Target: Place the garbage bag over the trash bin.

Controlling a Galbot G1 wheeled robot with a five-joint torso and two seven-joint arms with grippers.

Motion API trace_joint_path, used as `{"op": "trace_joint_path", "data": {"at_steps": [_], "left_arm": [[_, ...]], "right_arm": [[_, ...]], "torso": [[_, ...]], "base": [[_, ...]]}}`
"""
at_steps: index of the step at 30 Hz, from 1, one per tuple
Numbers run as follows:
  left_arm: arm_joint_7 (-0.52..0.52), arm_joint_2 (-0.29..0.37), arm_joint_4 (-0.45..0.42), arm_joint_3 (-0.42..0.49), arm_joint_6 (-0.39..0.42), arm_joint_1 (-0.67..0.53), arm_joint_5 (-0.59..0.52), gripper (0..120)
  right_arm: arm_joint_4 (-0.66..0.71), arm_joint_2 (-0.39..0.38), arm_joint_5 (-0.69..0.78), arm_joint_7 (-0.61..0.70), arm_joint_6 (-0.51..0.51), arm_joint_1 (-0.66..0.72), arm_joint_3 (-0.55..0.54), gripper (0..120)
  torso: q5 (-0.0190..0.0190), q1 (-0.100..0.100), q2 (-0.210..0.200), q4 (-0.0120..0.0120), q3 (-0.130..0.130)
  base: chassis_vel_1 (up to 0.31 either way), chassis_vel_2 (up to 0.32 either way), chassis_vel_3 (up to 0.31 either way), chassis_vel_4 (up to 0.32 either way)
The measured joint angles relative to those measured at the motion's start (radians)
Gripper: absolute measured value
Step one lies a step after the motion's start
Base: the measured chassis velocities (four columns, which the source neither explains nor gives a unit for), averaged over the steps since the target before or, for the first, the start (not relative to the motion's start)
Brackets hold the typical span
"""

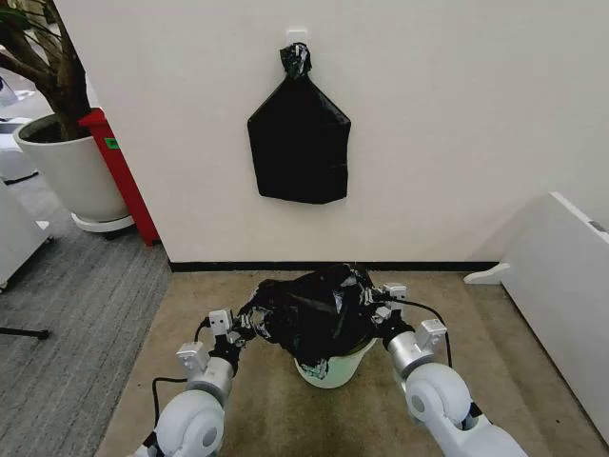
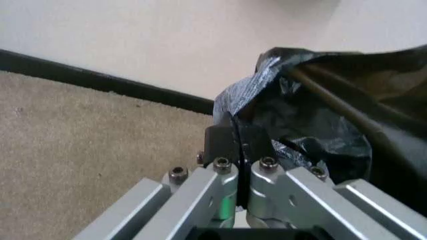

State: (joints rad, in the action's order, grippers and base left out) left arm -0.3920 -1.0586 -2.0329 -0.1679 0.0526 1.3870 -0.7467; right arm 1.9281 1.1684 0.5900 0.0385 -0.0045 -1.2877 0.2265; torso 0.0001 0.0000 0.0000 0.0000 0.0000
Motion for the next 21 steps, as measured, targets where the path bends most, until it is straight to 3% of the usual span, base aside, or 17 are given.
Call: {"op": "trace_joint_path", "data": {"at_steps": [9, 21], "left_arm": [[0.008, -0.001, 0.016, 0.004, -0.005, 0.013, 0.029, 0], [-0.036, 0.056, -0.034, -0.018, 0.11, 0.003, -0.066, 0]], "right_arm": [[-0.026, -0.001, -0.034, -0.025, 0.016, -0.015, 0.015, 0], [0.002, 0.0, 0.014, 0.164, -0.129, -0.011, 0.014, 0]], "torso": [[0.0, 0.0, 0.0, 0.0, 0.0], [0.0, 0.0, 0.0, 0.0, 0.0]], "base": [[0.0, 0.0, 0.0, 0.0], [0.0, 0.0, 0.0, 0.0]]}}
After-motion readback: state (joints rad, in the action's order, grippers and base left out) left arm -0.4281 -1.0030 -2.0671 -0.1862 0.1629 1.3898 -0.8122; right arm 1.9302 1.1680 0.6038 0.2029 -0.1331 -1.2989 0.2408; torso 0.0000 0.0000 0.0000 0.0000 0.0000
